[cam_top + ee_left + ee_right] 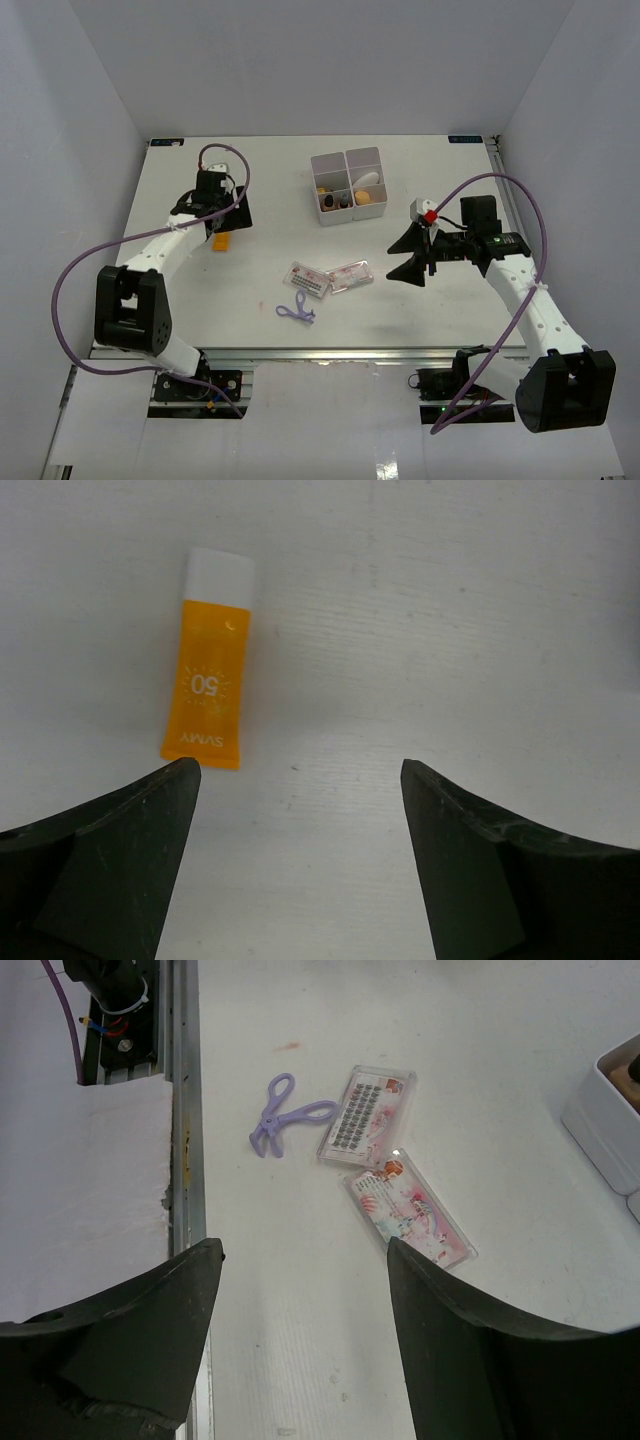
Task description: Organize the makeup
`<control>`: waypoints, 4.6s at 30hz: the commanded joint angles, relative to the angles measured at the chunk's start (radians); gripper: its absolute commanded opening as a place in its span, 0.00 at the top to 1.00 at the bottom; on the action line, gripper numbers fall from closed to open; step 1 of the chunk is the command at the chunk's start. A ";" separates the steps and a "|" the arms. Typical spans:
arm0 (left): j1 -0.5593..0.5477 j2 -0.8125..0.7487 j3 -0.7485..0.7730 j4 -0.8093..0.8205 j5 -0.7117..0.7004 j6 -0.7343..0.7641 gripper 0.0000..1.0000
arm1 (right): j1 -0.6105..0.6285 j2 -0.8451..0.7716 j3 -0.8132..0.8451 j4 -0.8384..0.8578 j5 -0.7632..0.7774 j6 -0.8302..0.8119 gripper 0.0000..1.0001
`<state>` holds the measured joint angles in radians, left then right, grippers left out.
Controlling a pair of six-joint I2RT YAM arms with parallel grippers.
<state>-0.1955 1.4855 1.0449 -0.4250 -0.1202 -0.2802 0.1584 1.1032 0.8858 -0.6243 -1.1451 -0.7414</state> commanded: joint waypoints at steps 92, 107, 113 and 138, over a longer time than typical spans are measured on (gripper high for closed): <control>-0.757 0.092 -0.014 0.614 0.139 -0.099 0.58 | 0.036 0.361 0.172 0.425 0.307 0.971 0.23; -0.762 0.136 0.044 0.595 0.083 -0.063 0.57 | 0.041 0.352 0.139 0.424 0.273 0.956 0.62; -0.762 0.145 0.062 0.588 0.071 -0.052 0.49 | 0.042 0.360 0.144 0.425 0.220 0.935 0.82; -0.580 -0.460 -0.112 0.129 0.030 0.099 0.02 | 0.023 0.651 0.725 0.239 0.266 0.415 0.92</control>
<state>-0.8670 1.2007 1.0319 -0.1463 -0.0711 -0.2240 0.1825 1.6733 1.4607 -0.3894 -0.9066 -0.1964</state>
